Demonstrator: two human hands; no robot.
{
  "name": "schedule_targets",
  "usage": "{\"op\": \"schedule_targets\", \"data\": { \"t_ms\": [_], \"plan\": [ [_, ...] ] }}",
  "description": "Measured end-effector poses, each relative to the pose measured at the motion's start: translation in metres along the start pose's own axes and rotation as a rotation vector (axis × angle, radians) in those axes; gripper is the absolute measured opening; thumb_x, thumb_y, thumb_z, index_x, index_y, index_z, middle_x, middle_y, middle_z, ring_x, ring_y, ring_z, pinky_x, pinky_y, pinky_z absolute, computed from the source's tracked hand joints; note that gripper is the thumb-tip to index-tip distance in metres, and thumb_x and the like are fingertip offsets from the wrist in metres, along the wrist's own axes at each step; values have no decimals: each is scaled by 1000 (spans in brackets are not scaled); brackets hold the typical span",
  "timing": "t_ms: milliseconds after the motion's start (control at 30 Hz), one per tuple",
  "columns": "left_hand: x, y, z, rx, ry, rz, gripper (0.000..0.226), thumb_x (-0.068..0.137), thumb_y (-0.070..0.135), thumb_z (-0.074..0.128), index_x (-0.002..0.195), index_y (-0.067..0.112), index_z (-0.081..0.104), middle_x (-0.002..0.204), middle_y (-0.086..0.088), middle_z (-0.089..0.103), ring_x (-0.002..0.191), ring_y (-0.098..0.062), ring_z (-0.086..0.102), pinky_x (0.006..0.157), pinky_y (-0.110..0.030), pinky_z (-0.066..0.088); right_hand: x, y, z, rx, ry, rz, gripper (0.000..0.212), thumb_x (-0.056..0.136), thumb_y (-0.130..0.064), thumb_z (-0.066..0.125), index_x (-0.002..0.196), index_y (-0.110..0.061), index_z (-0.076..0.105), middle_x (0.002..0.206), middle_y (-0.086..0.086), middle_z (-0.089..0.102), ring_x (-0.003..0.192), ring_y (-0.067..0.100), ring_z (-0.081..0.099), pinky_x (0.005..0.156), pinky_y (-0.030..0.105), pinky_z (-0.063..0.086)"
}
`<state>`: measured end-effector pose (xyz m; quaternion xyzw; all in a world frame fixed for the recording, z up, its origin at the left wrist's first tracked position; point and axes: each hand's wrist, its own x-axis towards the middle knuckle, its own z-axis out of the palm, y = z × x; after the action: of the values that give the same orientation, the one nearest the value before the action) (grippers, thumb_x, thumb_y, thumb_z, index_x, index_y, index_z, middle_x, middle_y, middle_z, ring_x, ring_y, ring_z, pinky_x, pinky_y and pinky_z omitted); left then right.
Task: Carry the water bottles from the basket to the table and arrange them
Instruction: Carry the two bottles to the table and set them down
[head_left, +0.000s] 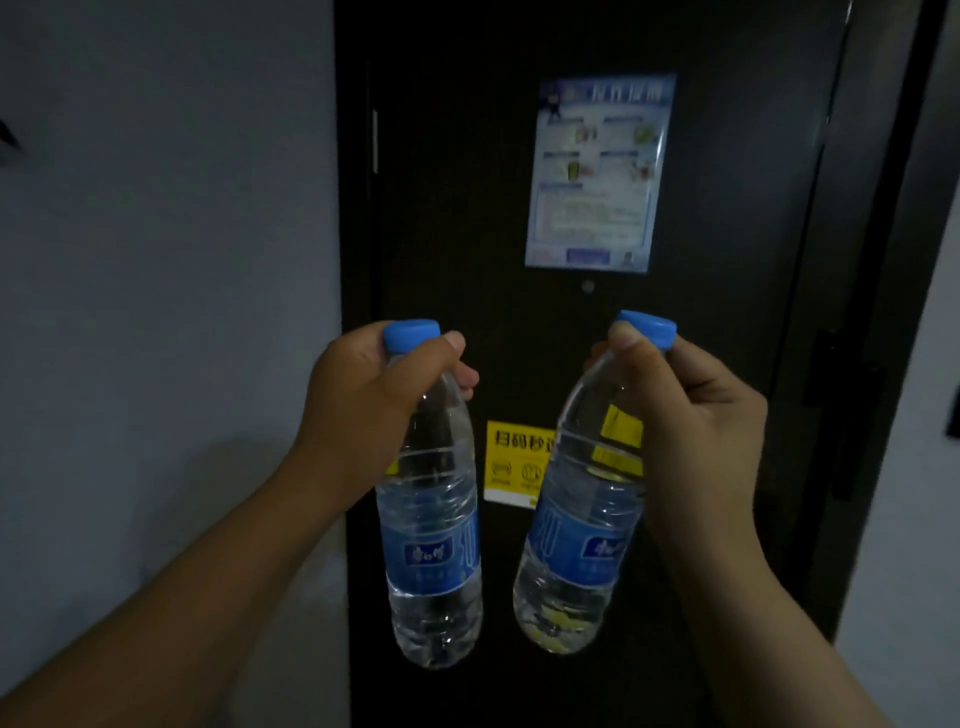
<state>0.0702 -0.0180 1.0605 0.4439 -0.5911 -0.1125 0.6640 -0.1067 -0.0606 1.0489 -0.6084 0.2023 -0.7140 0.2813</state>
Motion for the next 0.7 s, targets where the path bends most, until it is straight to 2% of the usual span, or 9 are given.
{"op": "schedule_targets", "data": {
  "t_ms": [167, 300, 367, 467, 567, 700],
  "plan": [
    [12, 32, -3, 67, 82, -33, 24, 87, 26, 59, 77, 7, 68, 75, -4, 74, 75, -17, 71, 68, -25, 53, 32, -21, -2, 132, -137, 83, 31, 79, -42, 63, 78, -12, 71, 83, 7, 71, 82, 20, 69, 77, 37, 57],
    [10, 45, -3, 93, 176, -69, 26, 85, 29, 61, 76, 6, 69, 74, -7, 73, 74, -22, 70, 75, -37, 54, 51, -21, -4, 258, -288, 153, 24, 71, -46, 63, 72, -24, 74, 83, -1, 73, 82, 12, 70, 76, 37, 56],
    [5, 52, 1, 137, 232, -72, 25, 86, 27, 60, 74, 7, 69, 73, -8, 72, 73, -21, 69, 72, -34, 52, 58, -20, -3, 334, -373, 177, 19, 65, -46, 63, 68, -31, 74, 81, -1, 74, 83, 14, 71, 77, 38, 56],
    [-7, 62, 5, 189, 360, -64, 22, 85, 21, 61, 68, 10, 68, 70, -9, 71, 70, -23, 68, 69, -32, 54, 61, -17, 6, 442, -484, 160, 19, 65, -45, 62, 69, -31, 75, 84, 6, 73, 87, 22, 70, 80, 39, 57],
    [-25, 75, 2, 252, 466, -75, 22, 86, 18, 60, 67, 9, 67, 68, -9, 70, 67, -18, 68, 63, -25, 55, 57, -14, 22, 522, -573, 174, 24, 63, -50, 61, 72, -32, 75, 85, 1, 74, 85, 16, 71, 79, 34, 55],
    [-61, 100, -15, 401, 606, -92, 23, 87, 18, 59, 66, 10, 67, 67, -6, 70, 66, -17, 68, 65, -25, 56, 37, -21, 49, 634, -683, 240, 34, 68, -45, 63, 77, -15, 74, 80, 6, 74, 79, 18, 71, 77, 33, 56]
  ]
}}
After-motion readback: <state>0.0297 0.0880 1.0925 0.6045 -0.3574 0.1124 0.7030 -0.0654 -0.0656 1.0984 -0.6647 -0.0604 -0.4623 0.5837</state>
